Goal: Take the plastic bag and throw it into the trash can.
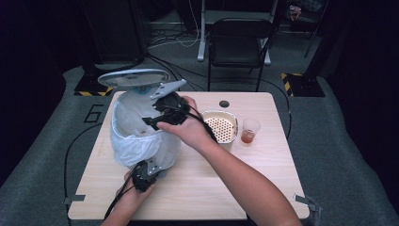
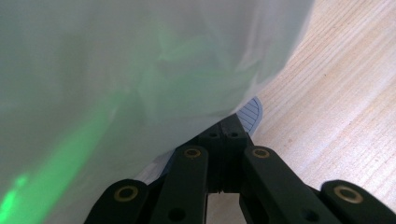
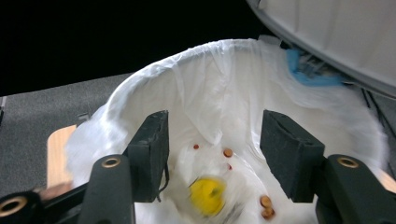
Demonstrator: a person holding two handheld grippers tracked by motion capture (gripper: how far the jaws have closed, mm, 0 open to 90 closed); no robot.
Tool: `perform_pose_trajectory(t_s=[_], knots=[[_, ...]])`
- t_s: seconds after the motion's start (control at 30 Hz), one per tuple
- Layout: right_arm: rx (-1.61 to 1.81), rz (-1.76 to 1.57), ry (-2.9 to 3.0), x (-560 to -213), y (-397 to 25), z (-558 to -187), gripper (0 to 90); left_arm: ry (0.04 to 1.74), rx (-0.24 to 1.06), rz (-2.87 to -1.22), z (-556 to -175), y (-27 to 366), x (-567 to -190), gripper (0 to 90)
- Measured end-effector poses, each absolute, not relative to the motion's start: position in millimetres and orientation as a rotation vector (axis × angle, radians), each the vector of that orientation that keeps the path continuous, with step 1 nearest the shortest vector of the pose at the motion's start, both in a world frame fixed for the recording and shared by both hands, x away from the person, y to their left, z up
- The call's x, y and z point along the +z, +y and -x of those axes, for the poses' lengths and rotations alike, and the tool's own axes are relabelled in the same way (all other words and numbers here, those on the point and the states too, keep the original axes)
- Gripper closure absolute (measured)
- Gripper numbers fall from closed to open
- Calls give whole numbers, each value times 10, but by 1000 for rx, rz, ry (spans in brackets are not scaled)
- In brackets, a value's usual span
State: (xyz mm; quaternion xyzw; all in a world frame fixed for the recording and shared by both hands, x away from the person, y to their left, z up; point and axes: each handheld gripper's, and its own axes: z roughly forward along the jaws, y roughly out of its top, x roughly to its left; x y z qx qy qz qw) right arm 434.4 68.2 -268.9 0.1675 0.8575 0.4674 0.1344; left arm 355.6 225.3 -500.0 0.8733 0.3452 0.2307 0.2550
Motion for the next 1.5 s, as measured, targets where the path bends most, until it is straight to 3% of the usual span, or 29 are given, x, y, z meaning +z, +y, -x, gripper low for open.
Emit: perform_pose_trajectory(t_s=[0.23,0.6,1.27,1.5], knots=[[1284,-592,2391,-2542,-61,-4243,470,995,598,-2325,-3532,2219,-5028,900],[1153,-851,2325,-3067,-832,-4509,482,944,614,-2355,-3553,2246,-5013,900],[1003,-1177,2272,-3780,-1404,-4658,522,944,617,-2354,-3548,2240,-5016,900],[1000,-1215,2275,-3861,-1452,-4654,528,948,616,-2352,-3548,2241,-5017,900]])
